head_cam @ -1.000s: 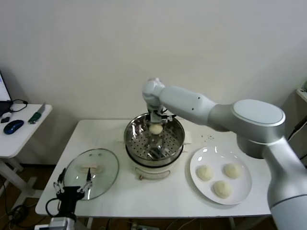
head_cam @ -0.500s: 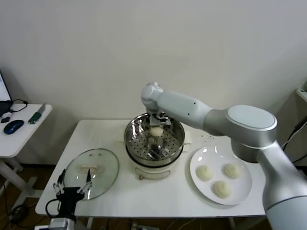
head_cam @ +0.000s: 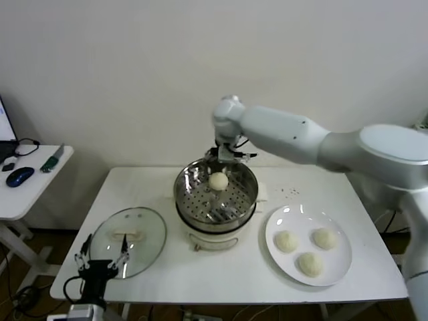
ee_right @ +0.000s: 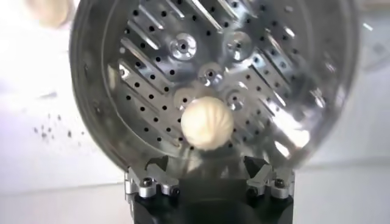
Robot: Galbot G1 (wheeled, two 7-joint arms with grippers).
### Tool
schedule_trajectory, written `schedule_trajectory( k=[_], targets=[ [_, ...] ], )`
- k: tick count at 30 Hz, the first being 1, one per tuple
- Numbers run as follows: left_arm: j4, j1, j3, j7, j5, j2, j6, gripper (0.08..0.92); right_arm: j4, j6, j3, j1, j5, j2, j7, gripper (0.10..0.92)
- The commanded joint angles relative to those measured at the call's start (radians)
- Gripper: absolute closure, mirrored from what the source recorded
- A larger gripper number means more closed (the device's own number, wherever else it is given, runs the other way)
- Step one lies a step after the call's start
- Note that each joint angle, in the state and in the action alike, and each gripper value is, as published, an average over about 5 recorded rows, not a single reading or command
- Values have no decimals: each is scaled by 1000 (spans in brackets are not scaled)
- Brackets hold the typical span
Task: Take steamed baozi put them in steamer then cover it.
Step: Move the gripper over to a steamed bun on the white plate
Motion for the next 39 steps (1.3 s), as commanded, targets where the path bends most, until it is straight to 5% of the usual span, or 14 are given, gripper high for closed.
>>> schedule_trajectory(
  k=[1,5,10,21,39],
  targets=[
    [-2,-7,6,4,-9,11,1,177,267,-554,-237,237,649,-328,66,203],
    [0,-19,17,12,-9,22,4,177,343,-803,-266,232,835,-463,98,203],
    [9,-27,29,16,-9,28,6,177,421,-967,-245,174,831,-627,118,203],
    [-5,-37,42,14,-23,26,38,177,448,-839,-197,-48,621,-738,-41,203],
    [24,-10,27,8,-19,17,25,177,302,-809,121,-482,478,-622,77,203]
  ],
)
